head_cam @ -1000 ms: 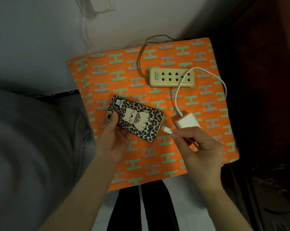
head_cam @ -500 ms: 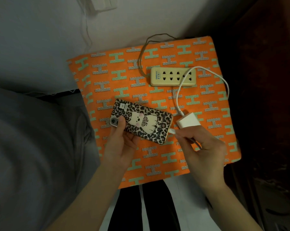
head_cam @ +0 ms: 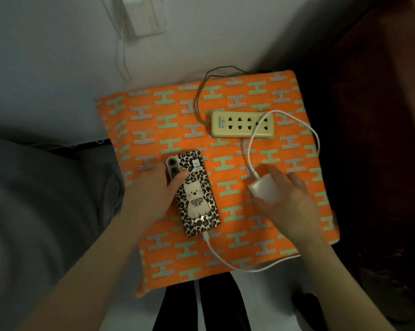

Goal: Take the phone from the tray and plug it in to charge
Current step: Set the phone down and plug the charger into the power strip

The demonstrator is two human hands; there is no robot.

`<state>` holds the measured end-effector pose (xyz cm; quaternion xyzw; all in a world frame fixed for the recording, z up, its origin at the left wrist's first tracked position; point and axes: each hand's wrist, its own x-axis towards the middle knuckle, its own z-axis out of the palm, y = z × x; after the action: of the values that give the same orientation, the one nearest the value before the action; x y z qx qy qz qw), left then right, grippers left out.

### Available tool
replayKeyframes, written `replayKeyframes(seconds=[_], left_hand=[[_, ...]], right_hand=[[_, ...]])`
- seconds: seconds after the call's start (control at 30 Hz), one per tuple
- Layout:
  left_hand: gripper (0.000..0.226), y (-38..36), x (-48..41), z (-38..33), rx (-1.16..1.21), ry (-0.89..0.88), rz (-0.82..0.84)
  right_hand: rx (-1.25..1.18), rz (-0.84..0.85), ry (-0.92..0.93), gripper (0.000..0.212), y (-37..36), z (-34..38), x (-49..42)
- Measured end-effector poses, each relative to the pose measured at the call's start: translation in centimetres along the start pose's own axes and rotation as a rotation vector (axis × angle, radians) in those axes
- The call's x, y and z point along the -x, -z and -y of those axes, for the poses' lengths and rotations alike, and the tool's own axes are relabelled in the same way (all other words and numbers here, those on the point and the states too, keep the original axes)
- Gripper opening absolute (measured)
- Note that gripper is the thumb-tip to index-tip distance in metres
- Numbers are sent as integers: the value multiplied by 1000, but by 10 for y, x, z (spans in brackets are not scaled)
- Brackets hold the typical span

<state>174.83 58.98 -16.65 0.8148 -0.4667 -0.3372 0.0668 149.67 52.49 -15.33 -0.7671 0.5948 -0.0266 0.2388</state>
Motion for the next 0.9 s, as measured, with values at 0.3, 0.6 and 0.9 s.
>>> replayKeyframes(seconds=[0.3, 0.6, 0.9], left_hand=[[42, 23, -51, -55, -66, -492, -218], [60, -4, -84, -84, 11, -437, -232], [61, -8, -81, -83, 58, -415, -231]], right_hand=[[-922, -140, -209, 48, 30, 20, -68], [-503, -452, -33, 48, -3, 59, -97], [-269, -508, 5, 55, -14, 62, -100]])
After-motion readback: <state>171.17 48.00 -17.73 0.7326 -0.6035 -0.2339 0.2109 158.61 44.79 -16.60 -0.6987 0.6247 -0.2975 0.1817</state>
